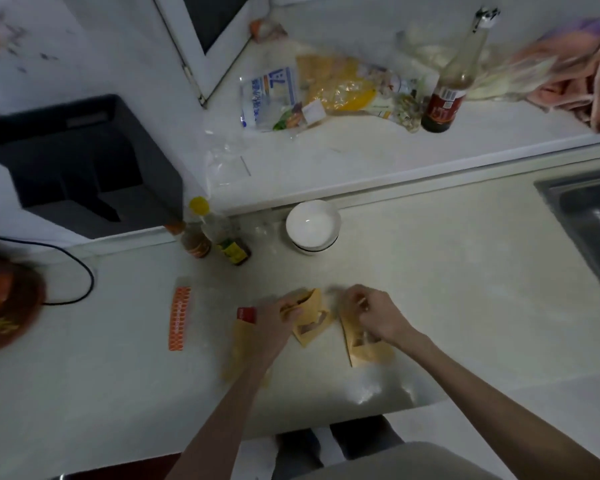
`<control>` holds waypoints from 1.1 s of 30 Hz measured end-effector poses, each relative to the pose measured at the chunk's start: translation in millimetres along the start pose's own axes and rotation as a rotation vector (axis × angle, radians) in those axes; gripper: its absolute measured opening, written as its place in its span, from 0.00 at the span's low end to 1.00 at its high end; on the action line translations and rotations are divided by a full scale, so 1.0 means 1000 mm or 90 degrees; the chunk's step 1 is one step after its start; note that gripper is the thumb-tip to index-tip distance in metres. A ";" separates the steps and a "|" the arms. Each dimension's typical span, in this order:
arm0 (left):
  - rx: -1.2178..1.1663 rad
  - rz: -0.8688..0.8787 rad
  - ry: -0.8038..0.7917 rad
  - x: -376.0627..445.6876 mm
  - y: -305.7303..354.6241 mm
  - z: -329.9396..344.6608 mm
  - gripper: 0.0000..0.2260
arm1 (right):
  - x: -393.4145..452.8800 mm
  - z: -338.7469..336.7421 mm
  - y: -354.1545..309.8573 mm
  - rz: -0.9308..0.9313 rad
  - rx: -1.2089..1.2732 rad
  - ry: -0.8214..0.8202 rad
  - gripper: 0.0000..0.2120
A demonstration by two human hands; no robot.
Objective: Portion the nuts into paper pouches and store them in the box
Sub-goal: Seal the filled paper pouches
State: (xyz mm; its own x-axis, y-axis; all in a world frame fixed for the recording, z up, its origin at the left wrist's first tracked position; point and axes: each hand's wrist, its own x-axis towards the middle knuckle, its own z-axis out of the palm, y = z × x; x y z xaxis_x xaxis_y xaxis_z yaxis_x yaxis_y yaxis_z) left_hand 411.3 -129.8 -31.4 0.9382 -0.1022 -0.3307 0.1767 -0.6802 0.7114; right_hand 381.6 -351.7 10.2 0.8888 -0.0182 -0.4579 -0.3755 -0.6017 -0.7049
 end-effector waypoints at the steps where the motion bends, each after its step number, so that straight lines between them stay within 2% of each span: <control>1: 0.001 0.018 0.010 -0.001 0.003 -0.007 0.09 | 0.001 0.001 -0.008 -0.024 -0.008 0.021 0.23; 5: -0.014 0.084 0.013 -0.004 0.020 -0.039 0.06 | -0.002 0.004 -0.048 -0.155 -0.089 0.012 0.29; 8: 0.012 0.180 0.049 -0.011 0.037 -0.069 0.06 | -0.009 0.010 -0.083 -0.241 -0.168 0.007 0.27; 11: 0.035 0.293 0.099 -0.025 0.057 -0.102 0.08 | -0.020 0.014 -0.118 -0.296 -0.191 0.103 0.20; 13: 0.049 0.329 0.107 -0.036 0.068 -0.123 0.07 | -0.029 0.013 -0.137 -0.327 -0.192 0.189 0.15; 15: 0.047 0.338 0.115 -0.045 0.077 -0.142 0.06 | -0.037 0.011 -0.155 -0.337 -0.178 0.226 0.12; 19: 0.085 0.359 0.121 -0.064 0.084 -0.162 0.05 | -0.058 0.014 -0.177 -0.322 -0.190 0.225 0.07; 25: 0.095 0.393 0.072 -0.091 0.081 -0.165 0.10 | -0.093 0.030 -0.180 -0.284 -0.256 0.270 0.10; 28: 0.141 0.469 0.079 -0.099 0.084 -0.170 0.06 | -0.107 0.036 -0.182 -0.283 -0.244 0.298 0.12; 33: 0.143 0.508 0.136 -0.112 0.086 -0.185 0.04 | -0.122 0.041 -0.203 -0.333 -0.276 0.308 0.14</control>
State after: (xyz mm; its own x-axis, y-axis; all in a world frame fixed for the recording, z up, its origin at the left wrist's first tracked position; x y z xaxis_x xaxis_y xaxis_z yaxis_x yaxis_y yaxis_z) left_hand 376.4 -42.6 182.2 0.7964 -0.4878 0.3575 -0.6028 -0.5925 0.5343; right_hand 338.8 -195.2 186.8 0.9723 0.0680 0.2235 0.1640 -0.8801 -0.4456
